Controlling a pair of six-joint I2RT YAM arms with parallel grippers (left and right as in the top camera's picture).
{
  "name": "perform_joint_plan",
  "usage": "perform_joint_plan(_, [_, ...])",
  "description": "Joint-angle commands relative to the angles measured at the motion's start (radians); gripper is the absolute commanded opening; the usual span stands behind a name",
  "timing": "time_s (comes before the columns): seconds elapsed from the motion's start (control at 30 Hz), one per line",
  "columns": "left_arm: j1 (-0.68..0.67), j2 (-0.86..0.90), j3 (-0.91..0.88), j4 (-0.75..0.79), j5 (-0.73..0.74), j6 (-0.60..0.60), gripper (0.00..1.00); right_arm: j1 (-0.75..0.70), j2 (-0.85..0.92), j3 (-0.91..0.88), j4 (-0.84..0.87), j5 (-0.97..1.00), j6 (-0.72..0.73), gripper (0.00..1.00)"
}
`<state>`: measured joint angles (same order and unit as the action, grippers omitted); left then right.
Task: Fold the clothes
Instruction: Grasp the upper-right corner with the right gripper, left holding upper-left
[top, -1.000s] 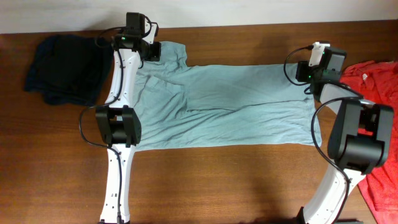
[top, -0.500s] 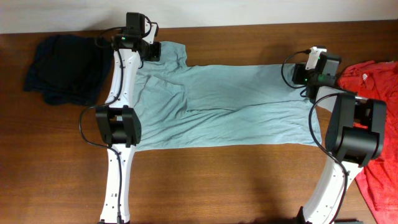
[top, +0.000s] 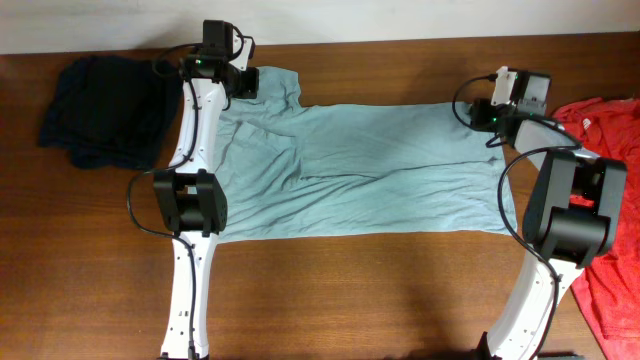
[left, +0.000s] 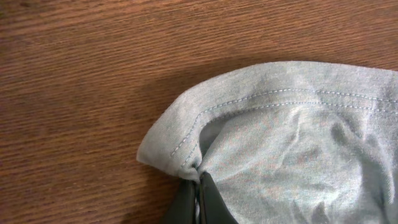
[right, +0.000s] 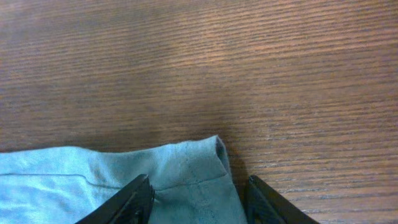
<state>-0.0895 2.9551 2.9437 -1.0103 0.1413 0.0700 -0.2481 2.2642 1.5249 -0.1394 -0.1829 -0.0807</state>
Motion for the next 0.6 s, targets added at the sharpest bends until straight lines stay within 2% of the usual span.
perform_joint_plan(0.0, [-0.002, 0.025, 0.024, -0.005, -0.008, -0.002, 0.02, 0.006, 0.038, 0.065, -0.053, -0.010, 0.008, 0.50])
perform_joint_plan(0.17, [-0.002, 0.025, 0.024, -0.005, -0.008, -0.002, 0.02, 0.006, 0.039, 0.075, -0.060, 0.019, 0.007, 0.50])
perform_joint_plan(0.23, [-0.002, 0.025, 0.024, -0.004, -0.008, -0.002, 0.02, 0.006, 0.043, 0.075, -0.058, 0.029, 0.007, 0.45])
perform_joint_plan(0.4, [-0.002, 0.025, 0.024, 0.000, -0.008, -0.002, 0.02, 0.006, 0.043, 0.075, -0.055, 0.034, 0.007, 0.22])
perform_joint_plan(0.5, [-0.002, 0.025, 0.024, 0.000, -0.008, -0.002, 0.02, 0.006, 0.043, 0.075, -0.055, 0.035, 0.007, 0.18])
perform_joint_plan(0.57, [-0.002, 0.025, 0.024, 0.000, -0.008, -0.002, 0.02, 0.006, 0.043, 0.075, -0.047, 0.037, 0.007, 0.12])
